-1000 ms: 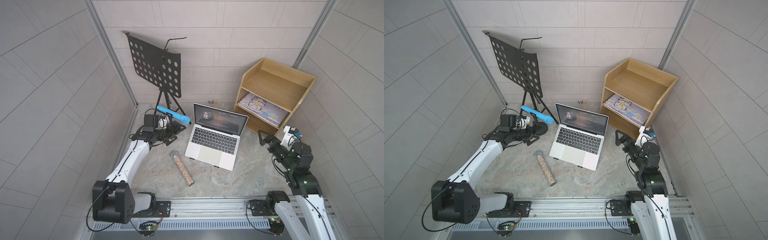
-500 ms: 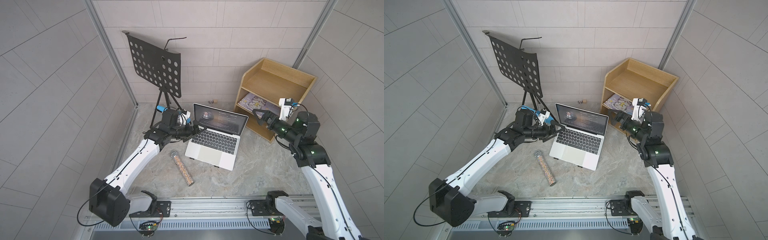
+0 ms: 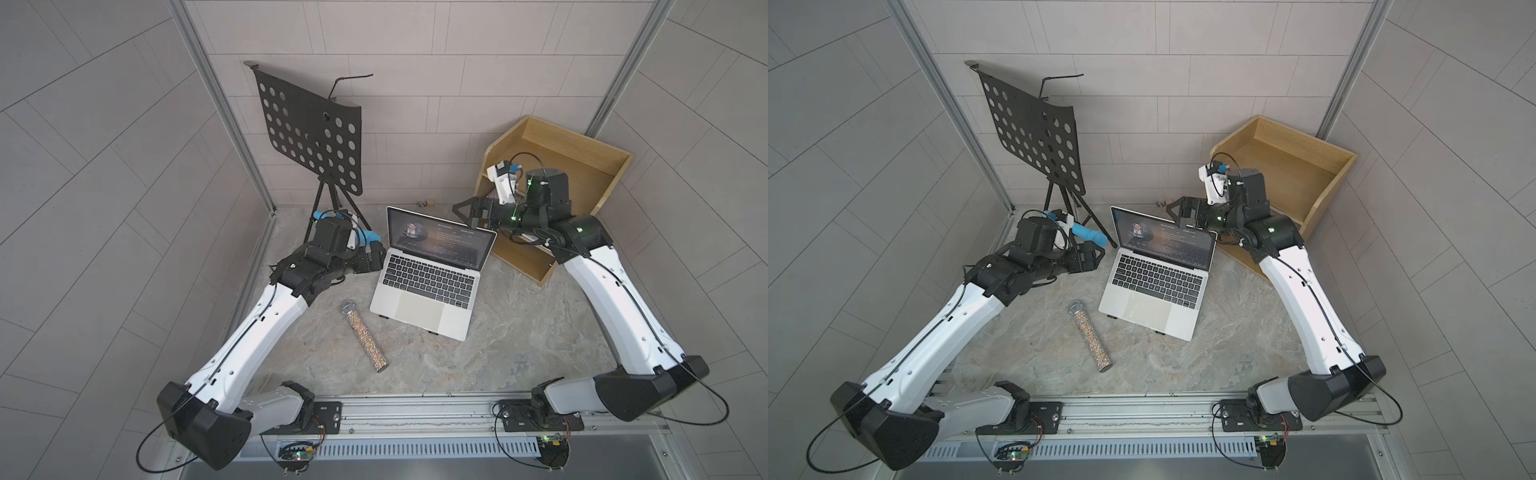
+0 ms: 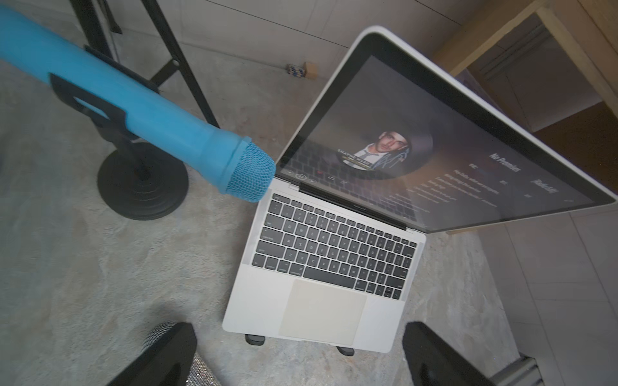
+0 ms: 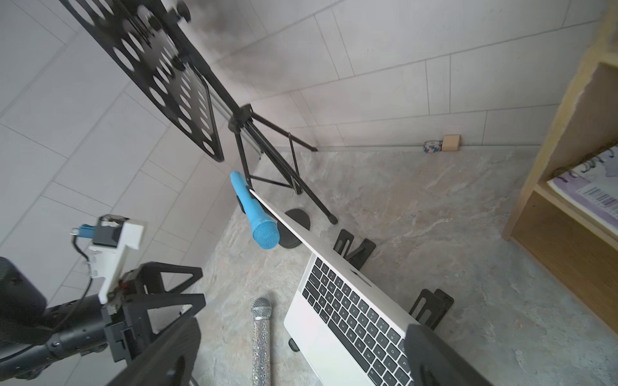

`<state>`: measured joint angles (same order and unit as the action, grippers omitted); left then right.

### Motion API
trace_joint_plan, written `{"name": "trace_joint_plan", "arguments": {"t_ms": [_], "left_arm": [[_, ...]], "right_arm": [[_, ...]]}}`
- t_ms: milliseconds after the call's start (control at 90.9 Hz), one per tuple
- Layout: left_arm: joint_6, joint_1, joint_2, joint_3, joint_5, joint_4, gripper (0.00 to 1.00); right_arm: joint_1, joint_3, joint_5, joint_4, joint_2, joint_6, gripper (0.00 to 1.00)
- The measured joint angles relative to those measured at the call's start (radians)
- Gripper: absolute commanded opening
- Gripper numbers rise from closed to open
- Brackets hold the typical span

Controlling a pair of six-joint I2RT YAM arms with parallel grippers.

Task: Close the laptop lid and set it aside
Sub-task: Close the lid of the laptop.

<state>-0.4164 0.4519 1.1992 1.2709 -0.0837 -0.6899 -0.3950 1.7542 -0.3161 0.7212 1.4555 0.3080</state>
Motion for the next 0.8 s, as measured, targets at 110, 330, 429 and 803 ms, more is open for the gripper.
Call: {"name": "trace_joint_plan", "arguments": {"t_ms": [110, 330, 429, 803], "left_arm": [[0.014, 0.0, -0.014, 0.0, -0.047, -0.02, 1.0], [0.027, 0.0, -0.016, 0.0, -0.082, -0.036, 1.0], [0.031, 0.0, -0.016, -0.003, -0.09, -0.038, 1.0], [0.032, 0.0, -0.016, -0.011, -0.093, -0.038, 1.0]], "right_arm": [[-0.019, 0.086, 0.005, 0.048, 0.085, -0.019, 0.97], [-0.024, 0.232, -0.001, 0.125, 0.226, -0.02, 0.96], [-0.026, 0.275, -0.01, 0.164, 0.267, -0.02, 0.95], [-0.037, 0.342, -0.012, 0.262, 0.32, -0.021, 0.95]]}}
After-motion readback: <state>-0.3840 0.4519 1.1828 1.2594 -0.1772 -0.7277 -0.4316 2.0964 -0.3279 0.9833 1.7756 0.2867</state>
